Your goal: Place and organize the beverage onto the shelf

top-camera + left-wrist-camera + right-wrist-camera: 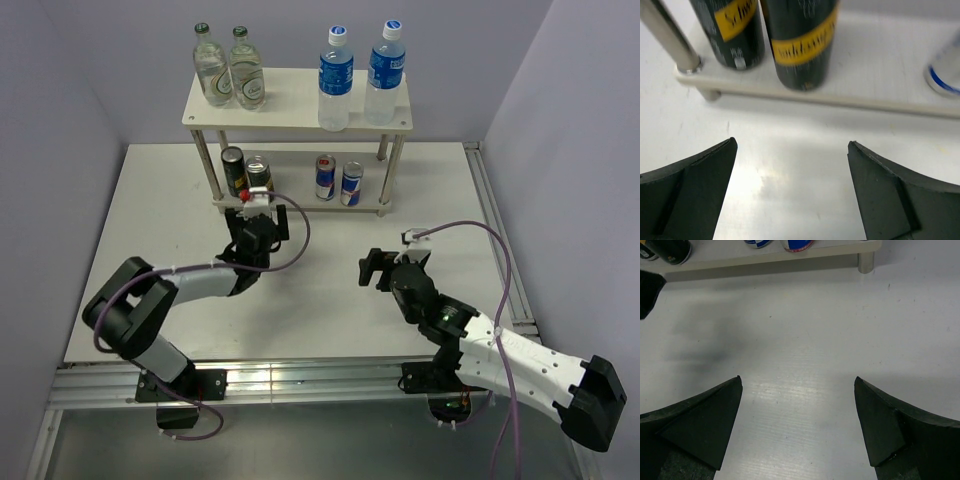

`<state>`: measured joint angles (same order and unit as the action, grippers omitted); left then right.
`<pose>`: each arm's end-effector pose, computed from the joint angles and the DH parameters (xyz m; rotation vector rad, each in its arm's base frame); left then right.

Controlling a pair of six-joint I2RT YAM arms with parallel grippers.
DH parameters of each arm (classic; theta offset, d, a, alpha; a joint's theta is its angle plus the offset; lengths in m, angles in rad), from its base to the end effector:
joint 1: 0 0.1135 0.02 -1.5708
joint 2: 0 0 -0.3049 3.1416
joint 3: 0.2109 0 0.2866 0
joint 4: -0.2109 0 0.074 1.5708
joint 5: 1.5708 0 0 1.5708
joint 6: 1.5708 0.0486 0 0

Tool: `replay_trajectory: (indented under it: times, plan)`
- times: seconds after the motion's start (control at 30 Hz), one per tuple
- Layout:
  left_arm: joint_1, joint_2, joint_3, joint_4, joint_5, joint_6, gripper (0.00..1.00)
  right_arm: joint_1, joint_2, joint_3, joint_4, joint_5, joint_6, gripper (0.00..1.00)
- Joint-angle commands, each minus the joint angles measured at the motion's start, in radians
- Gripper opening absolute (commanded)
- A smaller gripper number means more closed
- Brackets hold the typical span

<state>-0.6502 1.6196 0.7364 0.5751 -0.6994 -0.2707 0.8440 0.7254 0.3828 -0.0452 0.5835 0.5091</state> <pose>0.3095 -0.1961 0.2058 -0.1277 1.8005 0.0031 0.1410 0.1182 0.2348 0.0603 1.9060 0.3484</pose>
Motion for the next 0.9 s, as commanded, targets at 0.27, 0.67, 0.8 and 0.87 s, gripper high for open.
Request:
replay_trajectory:
  times: [0.27, 0.67, 0.8, 0.87]
  plan:
    - [-0.348, -0.400, -0.032, -0.723, -0.219, -0.401, 0.98, 0.056, 0.031, 0.271, -0.162, -0.083, 0.030, 0.93]
    - [-0.427, -0.728, 0.498, -1.247, -0.196, -0.266, 0.99, 0.072, 0.094, 0.938, -0.614, 0.046, -0.191, 1.00]
    - [-0.427, -0.760, 0.535, -1.268, -0.167, -0.246, 0.99, 0.073, 0.049, 0.966, -0.669, 0.029, -0.184, 1.00]
    - [-0.427, -0.773, 0.535, -1.272, -0.163, -0.246, 0.99, 0.073, 0.023, 0.972, -0.682, 0.033, -0.188, 1.00]
